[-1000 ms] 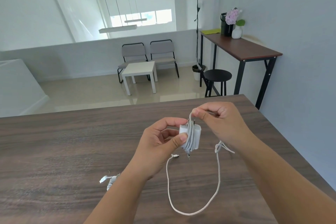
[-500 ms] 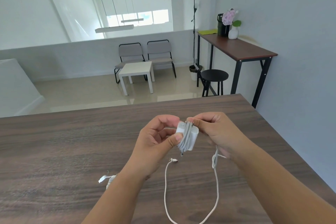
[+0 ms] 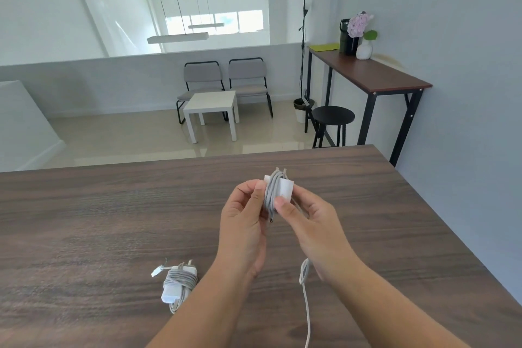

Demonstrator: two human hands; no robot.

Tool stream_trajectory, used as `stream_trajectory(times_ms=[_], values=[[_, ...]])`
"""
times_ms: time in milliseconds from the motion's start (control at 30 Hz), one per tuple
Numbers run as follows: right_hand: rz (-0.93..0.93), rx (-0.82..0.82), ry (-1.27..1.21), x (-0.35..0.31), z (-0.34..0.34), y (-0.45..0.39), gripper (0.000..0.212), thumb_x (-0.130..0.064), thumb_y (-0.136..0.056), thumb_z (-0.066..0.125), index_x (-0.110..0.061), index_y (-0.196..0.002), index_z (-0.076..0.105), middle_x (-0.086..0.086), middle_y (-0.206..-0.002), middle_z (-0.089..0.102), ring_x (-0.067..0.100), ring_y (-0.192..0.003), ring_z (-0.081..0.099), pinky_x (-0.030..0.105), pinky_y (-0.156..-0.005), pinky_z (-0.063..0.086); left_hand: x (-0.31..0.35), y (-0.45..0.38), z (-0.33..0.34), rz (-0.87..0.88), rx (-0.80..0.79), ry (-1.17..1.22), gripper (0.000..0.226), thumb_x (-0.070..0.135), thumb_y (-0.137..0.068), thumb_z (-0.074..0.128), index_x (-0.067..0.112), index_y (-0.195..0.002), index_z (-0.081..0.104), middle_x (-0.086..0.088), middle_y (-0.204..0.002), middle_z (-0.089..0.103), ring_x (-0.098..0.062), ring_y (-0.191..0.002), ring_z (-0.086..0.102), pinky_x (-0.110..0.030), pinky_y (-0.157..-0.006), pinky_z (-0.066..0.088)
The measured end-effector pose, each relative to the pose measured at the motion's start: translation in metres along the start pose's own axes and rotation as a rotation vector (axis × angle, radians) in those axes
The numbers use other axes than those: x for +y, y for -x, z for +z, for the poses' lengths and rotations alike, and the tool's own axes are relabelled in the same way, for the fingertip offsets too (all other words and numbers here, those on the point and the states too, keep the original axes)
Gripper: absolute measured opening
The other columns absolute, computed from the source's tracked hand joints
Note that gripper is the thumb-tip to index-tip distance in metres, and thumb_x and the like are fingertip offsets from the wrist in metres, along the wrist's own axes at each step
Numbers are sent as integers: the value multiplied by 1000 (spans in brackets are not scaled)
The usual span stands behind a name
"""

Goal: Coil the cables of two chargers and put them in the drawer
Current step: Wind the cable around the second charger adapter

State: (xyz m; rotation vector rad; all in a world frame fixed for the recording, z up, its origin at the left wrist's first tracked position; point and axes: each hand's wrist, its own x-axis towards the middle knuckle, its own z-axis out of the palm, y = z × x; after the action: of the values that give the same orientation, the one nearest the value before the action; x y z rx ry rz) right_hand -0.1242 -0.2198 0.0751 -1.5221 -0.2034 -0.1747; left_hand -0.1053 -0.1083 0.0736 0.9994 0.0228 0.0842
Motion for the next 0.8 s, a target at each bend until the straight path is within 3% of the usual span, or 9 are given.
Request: stream_trajectory(times_ms=[67,233,300,367,467,533,600,667,800], values=[[7,44,-31,-1,0,-1,25,-21,-89,66,-28,-114,69,-12,-113,71,4,-113,62,32,-102,44,1,3,-3,127,-34,-213,23,32,-87,60,13,-96,70,-4,-94,74,-17,-85,67,-27,-75,52],[131,113,-275,3,-3,-3,29,-23,-82,71,-23,-110,71,0,-107,74,14,-109,66,28,-94,49,-3,7,-20,375,-234,-745,69,45,-70,81,28,-133,59,14,-124,63,-9,-118,60,-26,-97,50],[151,56,-321,4,-3,-2,30,-20,-82,70,-19,-112,70,6,-107,74,17,-105,68,26,-90,50,-2,5,-22,394,-212,-732,71,43,-65,84,29,-131,61,16,-123,63,-11,-116,62,-30,-96,53],[171,11,-377,-3,-4,-1,28,-15,-86,66,-14,-113,69,8,-101,74,9,-80,72,15,-71,52,0,3,-20,405,-206,-701,68,38,-63,87,31,-126,65,15,-121,63,-14,-111,64,-33,-91,56],[221,-50,-344,-9,-11,1,25,-17,-93,56,-12,-115,67,-3,-72,69,0,-33,41,12,-36,27,4,1,-21,434,-224,-669,61,30,-63,89,30,-120,69,11,-117,65,-17,-100,68,-30,-84,57],[224,-126,-234,-4,-17,1,30,-32,-93,54,-21,-117,68,-6,-66,63,8,-38,16,25,-41,11,5,1,-21,450,-222,-663,56,25,-65,87,25,-119,70,10,-115,66,-14,-92,68,-23,-79,55],[228,-156,-185,-1,-21,2,31,-38,-94,52,-28,-119,67,4,-80,61,15,-46,9,30,-45,9,5,2,-20,456,-221,-647,52,22,-69,85,20,-119,70,7,-114,67,-15,-90,69,-23,-78,55],[275,-136,-213,1,-24,1,29,-23,-100,45,-29,-118,67,3,-89,63,12,-45,12,30,-46,9,6,3,-18,460,-226,-617,49,20,-72,83,19,-119,70,4,-112,69,-12,-91,69,-21,-78,54],[296,-65,-171,4,-26,2,53,6,-92,37,-32,-111,70,2,-81,54,6,-40,23,22,-42,14,7,2,-17,421,-201,-566,43,8,-77,80,24,-116,71,-1,-105,72,-6,-88,67,-15,-76,51]])
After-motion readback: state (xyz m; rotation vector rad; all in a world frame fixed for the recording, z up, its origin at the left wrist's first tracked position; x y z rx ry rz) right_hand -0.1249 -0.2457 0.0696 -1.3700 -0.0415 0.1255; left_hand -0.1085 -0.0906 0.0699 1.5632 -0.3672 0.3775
